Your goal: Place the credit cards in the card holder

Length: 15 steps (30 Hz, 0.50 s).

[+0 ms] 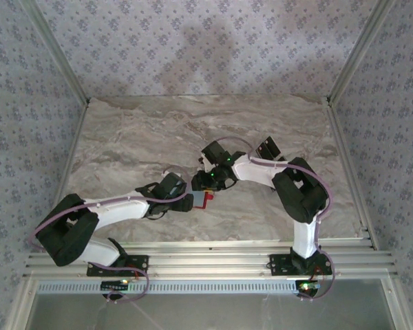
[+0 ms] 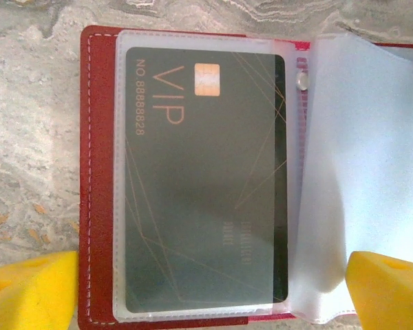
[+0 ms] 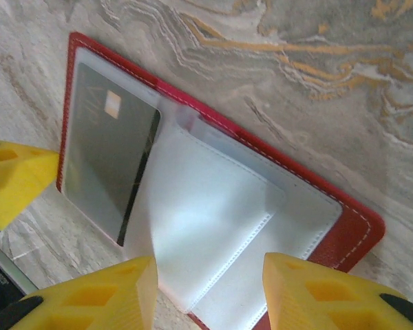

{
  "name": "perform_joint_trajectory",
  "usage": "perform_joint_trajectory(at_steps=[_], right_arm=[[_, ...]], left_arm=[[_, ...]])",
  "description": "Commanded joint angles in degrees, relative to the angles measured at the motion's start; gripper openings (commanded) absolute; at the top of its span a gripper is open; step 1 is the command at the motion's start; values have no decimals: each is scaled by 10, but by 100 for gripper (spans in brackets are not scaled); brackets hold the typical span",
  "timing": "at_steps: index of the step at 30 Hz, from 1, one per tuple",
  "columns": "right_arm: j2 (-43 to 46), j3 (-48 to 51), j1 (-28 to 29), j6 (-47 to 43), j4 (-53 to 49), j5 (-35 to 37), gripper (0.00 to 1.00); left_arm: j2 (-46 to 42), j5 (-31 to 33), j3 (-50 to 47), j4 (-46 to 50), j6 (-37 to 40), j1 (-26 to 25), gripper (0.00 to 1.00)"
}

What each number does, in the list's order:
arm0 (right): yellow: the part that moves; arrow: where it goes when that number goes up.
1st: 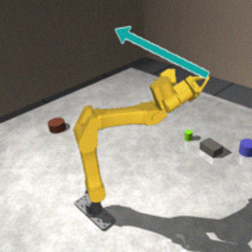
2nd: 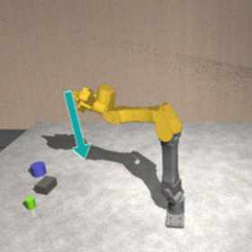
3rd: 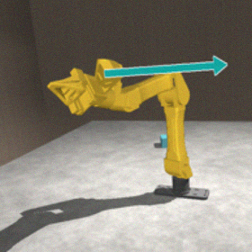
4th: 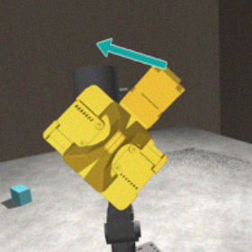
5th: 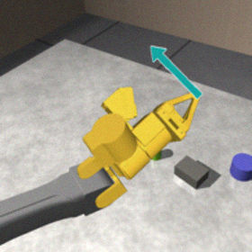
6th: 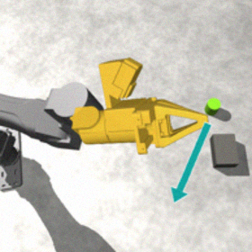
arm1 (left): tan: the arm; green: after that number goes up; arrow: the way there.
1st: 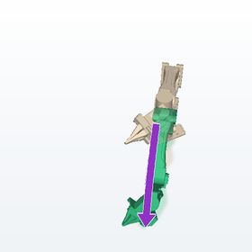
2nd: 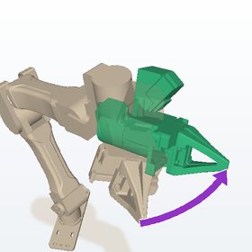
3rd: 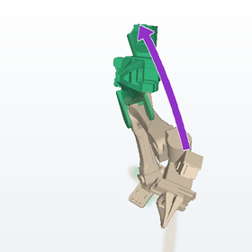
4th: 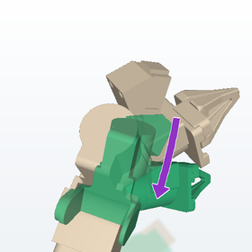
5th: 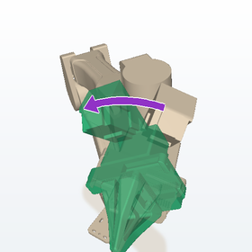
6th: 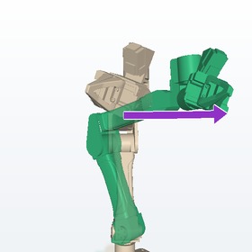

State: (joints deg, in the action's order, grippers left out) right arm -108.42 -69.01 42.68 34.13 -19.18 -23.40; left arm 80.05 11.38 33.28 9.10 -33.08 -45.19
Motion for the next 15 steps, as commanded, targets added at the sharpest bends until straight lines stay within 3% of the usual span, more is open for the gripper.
perform_joint_trajectory(at_steps=[1,15], right_arm=[[-2,2,5,13,13,3,46],[-38,-2,8,15,22,-2,46]], left_arm=[[5,16,-2,17,-8,-3,98],[7,16,-3,14,-8,-3,98]])
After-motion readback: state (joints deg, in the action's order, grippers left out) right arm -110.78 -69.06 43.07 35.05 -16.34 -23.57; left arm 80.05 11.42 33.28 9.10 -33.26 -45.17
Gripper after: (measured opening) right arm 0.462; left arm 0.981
